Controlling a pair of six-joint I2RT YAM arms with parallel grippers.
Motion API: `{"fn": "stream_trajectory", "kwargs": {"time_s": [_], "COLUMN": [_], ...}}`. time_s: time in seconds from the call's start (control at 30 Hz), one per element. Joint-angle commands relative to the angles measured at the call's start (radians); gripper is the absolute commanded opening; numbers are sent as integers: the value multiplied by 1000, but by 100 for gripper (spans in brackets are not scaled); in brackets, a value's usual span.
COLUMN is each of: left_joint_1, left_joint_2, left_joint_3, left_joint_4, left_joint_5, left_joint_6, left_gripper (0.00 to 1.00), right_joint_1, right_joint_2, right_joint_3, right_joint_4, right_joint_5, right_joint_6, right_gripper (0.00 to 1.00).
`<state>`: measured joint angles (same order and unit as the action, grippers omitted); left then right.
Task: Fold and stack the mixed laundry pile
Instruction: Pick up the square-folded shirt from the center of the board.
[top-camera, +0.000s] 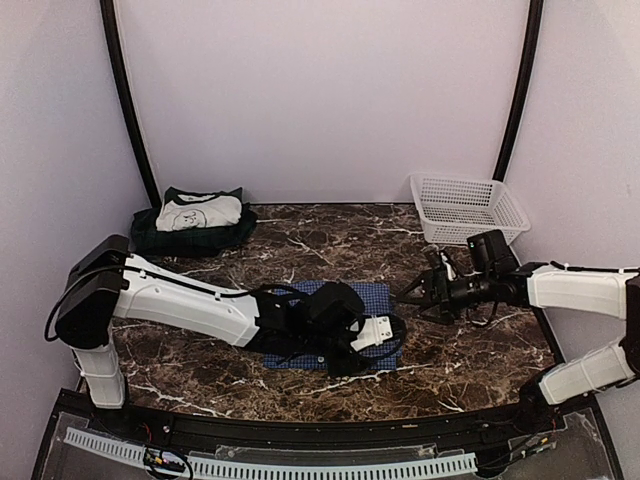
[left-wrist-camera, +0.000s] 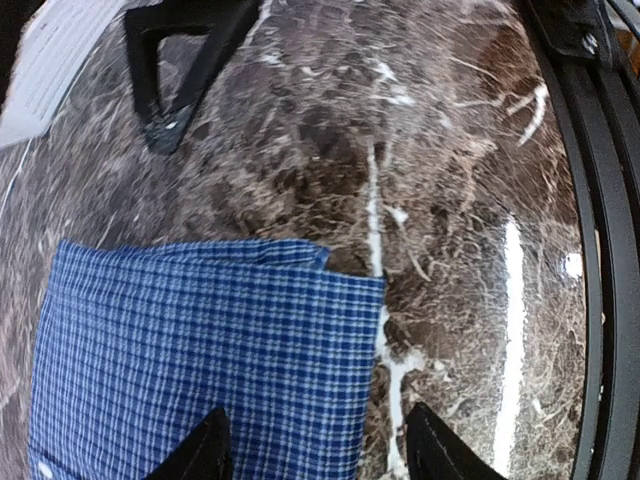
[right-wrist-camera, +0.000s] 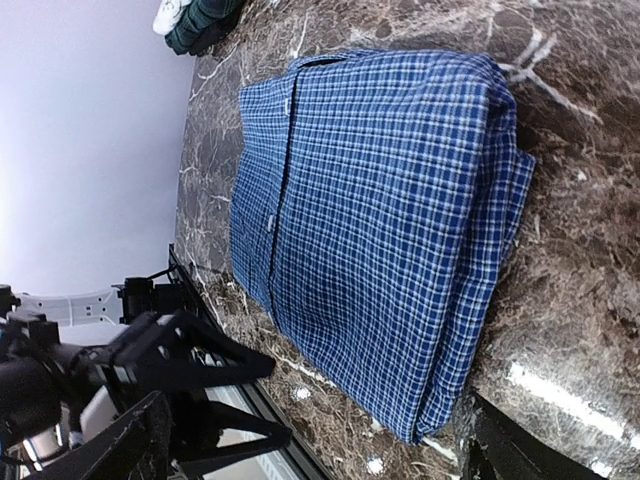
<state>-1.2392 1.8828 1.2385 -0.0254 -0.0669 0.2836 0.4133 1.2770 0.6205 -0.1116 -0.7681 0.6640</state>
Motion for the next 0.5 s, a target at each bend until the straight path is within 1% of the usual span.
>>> {"fn": "stream_trajectory", "kwargs": {"time_s": [0.0, 0.07, 0.33, 0.47], "left_joint_1": [-47, -60, -83, -82], "left_joint_2": [56, 90, 215, 267], "left_joint_3": [70, 97, 201, 231], "left_joint_4": [5, -5, -41, -54], "left_joint_5": [-39, -31, -21, -44], "left_joint_6": [153, 175, 233, 249], "left_gripper": [53, 48, 36, 33], "right_joint_1": [-16, -24, -65, -69], "right_joint_2": [-35, -44, -42, -48], "right_joint_3": [-78, -103, -157, -173], "right_joint_4": [67, 82, 133, 145], "right_joint_5": [-7, -7, -51, -61], "right_joint_6": [86, 103, 119, 124], "right_gripper": [94, 94, 93, 93]}}
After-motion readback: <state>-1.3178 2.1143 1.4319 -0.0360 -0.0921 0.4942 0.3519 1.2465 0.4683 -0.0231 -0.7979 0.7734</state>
